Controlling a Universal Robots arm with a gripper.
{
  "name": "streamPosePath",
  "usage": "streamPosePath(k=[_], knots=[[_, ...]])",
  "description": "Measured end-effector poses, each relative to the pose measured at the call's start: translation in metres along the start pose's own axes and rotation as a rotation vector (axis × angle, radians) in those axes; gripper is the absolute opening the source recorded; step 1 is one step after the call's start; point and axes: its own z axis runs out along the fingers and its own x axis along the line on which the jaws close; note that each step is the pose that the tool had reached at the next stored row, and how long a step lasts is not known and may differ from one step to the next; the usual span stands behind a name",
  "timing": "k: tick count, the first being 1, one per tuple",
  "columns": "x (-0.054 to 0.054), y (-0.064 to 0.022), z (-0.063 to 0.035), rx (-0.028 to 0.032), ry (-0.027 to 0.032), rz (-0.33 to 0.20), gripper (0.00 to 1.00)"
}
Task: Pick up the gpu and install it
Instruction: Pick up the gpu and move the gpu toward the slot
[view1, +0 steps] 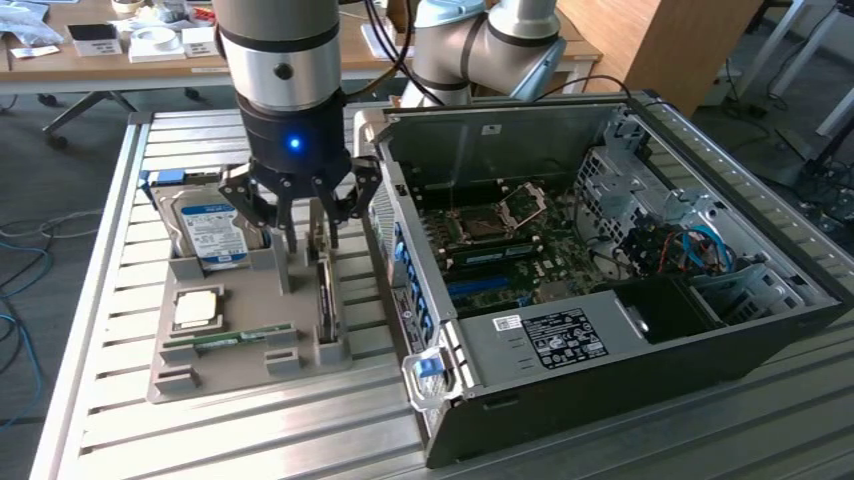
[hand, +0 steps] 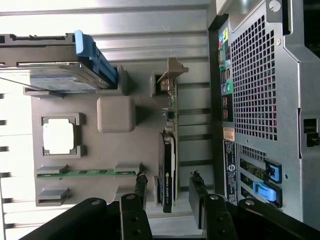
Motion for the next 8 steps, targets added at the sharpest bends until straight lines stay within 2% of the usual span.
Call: streamPosePath(k=[8], knots=[[0.0002, -0.0003, 0.0073, 0.0001, 0.0001, 0.0, 0.47]])
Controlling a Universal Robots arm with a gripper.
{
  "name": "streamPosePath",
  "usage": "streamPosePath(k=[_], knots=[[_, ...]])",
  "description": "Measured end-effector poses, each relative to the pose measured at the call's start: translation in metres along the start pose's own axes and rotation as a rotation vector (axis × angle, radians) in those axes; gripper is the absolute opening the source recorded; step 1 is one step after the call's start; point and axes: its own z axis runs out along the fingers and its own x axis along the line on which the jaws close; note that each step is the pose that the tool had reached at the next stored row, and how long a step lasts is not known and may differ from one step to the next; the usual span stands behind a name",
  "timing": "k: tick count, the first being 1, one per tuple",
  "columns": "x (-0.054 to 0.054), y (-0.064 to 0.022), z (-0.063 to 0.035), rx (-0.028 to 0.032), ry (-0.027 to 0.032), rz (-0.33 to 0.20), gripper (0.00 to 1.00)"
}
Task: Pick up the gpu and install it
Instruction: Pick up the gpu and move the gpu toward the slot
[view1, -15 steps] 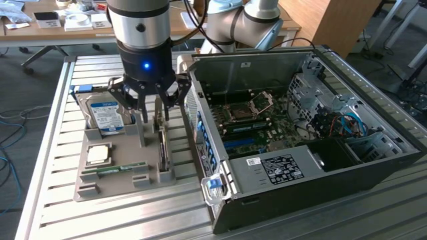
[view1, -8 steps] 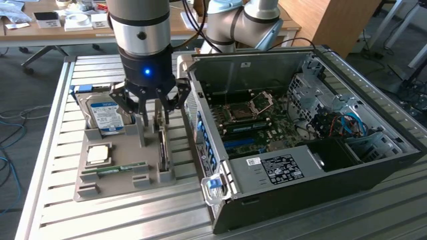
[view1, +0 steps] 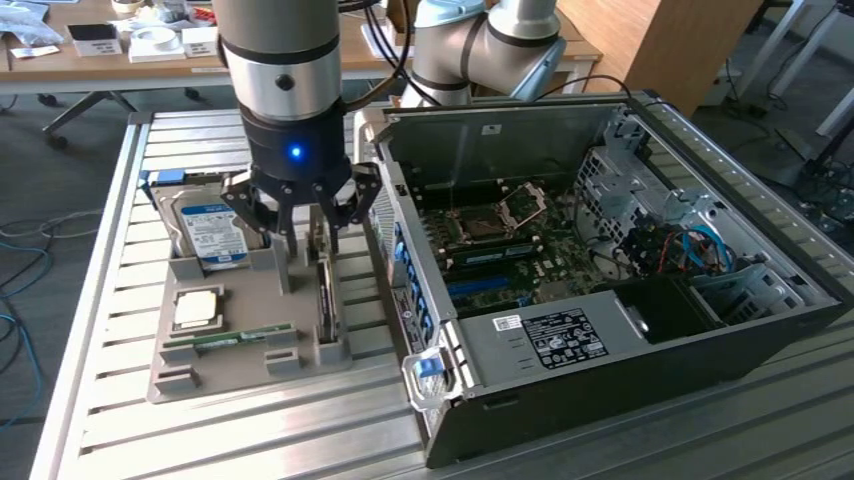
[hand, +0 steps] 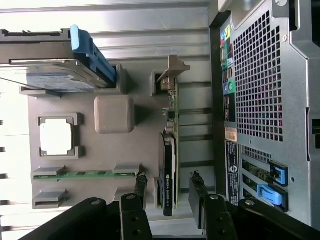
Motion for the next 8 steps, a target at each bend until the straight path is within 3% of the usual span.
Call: streamPosePath(k=[8], knots=[[0.0001, -0.0001, 0.0028, 0.0, 0.0001, 0.0, 0.47]])
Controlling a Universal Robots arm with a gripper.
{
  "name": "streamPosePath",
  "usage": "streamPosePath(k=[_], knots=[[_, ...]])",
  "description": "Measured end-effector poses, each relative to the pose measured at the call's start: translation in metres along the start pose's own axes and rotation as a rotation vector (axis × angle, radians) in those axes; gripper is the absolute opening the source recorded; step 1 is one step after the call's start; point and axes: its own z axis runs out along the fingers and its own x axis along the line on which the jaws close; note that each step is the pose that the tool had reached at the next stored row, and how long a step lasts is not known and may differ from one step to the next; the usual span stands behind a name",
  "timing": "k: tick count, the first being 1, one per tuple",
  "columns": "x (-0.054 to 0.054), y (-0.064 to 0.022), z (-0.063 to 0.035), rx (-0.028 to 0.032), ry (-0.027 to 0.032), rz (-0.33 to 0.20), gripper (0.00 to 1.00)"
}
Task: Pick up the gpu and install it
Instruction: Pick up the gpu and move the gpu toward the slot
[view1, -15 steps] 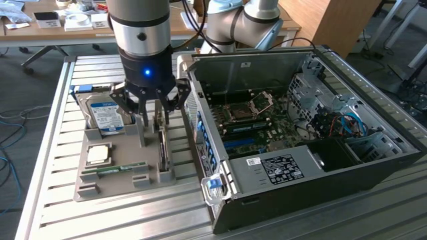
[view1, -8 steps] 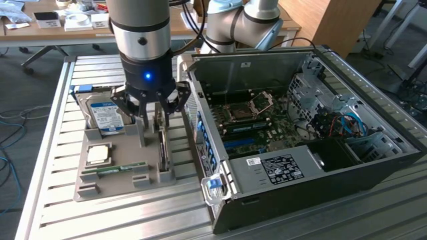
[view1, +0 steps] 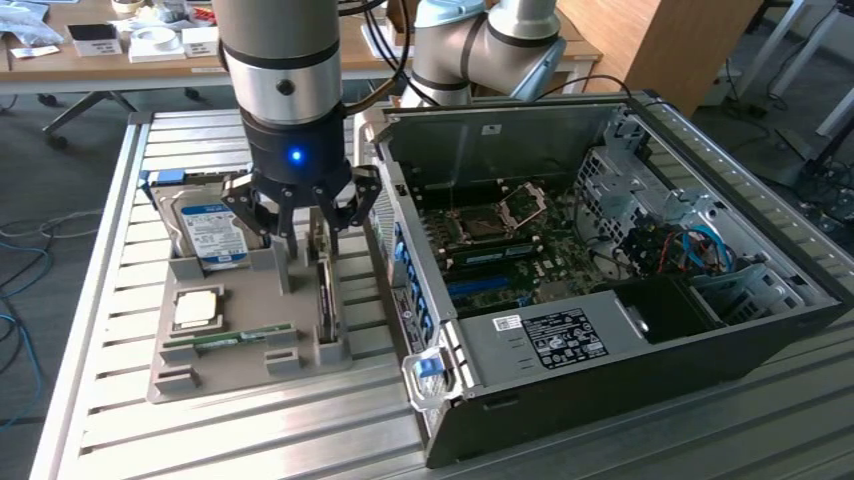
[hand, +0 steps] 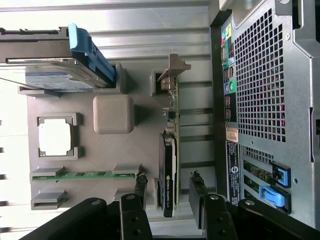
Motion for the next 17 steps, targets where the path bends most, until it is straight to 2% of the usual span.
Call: streamPosePath(k=[5, 17], knots=[[0.0001, -0.0001, 0.003, 0.0, 0.0, 0.0, 0.47], [-0.0007, -0.0001, 0.0032, 0.0, -0.0001, 0.0, 0.47]])
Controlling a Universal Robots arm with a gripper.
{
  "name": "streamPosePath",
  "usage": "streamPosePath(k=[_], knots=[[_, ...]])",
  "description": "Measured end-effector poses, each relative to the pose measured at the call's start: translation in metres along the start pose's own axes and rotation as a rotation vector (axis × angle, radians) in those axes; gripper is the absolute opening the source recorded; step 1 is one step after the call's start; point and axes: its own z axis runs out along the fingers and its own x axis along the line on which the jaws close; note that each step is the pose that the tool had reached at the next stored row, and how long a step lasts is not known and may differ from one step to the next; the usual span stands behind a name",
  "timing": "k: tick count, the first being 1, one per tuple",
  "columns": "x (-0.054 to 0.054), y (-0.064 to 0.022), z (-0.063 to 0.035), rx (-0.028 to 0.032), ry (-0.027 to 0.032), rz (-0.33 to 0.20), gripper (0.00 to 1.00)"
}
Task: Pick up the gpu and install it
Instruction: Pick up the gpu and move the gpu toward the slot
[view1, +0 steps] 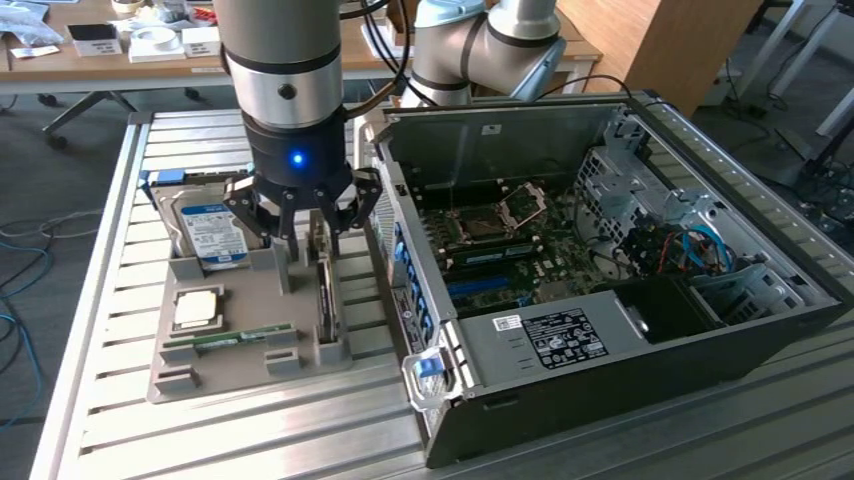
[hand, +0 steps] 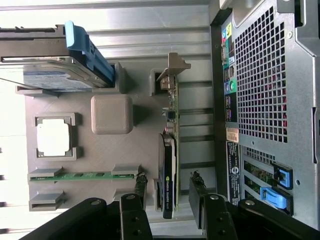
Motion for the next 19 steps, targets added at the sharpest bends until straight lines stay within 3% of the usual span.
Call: streamPosePath(k=[19], knots=[[0.0001, -0.0003, 0.0058, 0.0, 0.0, 0.0, 0.47]])
